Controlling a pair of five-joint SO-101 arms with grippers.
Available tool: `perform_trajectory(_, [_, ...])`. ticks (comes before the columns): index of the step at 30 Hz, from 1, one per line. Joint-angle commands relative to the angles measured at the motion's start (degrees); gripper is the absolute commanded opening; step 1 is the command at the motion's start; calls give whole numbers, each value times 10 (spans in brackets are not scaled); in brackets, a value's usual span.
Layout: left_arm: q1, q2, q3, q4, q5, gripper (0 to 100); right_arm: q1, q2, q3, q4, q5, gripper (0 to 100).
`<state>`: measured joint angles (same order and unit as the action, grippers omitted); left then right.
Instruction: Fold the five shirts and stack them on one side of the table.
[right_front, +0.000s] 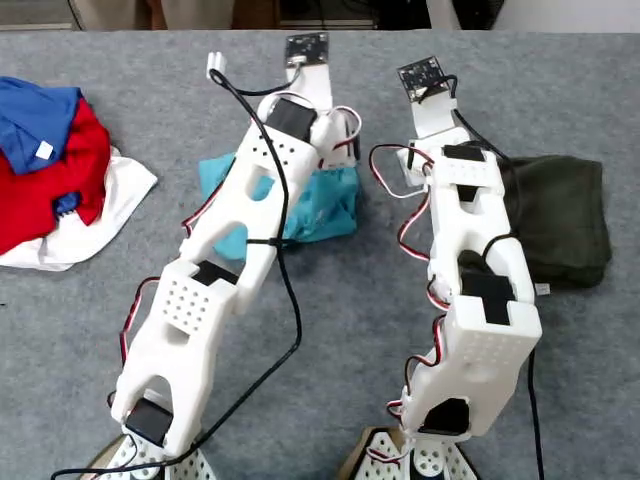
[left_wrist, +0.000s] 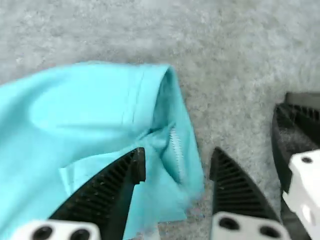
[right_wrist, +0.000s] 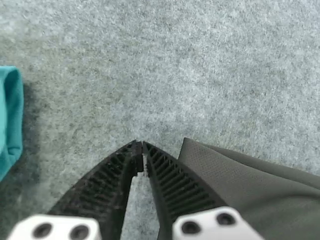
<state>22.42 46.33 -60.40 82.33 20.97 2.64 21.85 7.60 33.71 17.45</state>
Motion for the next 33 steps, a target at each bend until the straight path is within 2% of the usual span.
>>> perform_trajectory(1, [-36,-14,-76,37,16,226,11,-23,-5,-11,-6,5])
perform_trajectory(5, [-121,-7,-171,100,16,137,7,-27,-5,-8,-6,5])
perform_trajectory(9, [-222,-7,-178,135,16,25,-20,-48,-32,56,4,5])
perform_trajectory(15, [-353,-7,-102,172,4,19,-127,-58,-155,236,43,5])
perform_trajectory(21, [-418,-7,8,174,-25,19,-240,28,-331,376,82,5])
perform_trajectory(25, [-422,-6,100,138,-43,19,-287,147,-473,447,81,5])
perform_trajectory(29, [-423,-7,196,55,-46,19,-308,267,-640,514,81,5])
perform_trajectory(33, [-437,-8,262,-36,-82,19,-325,372,-807,585,81,5])
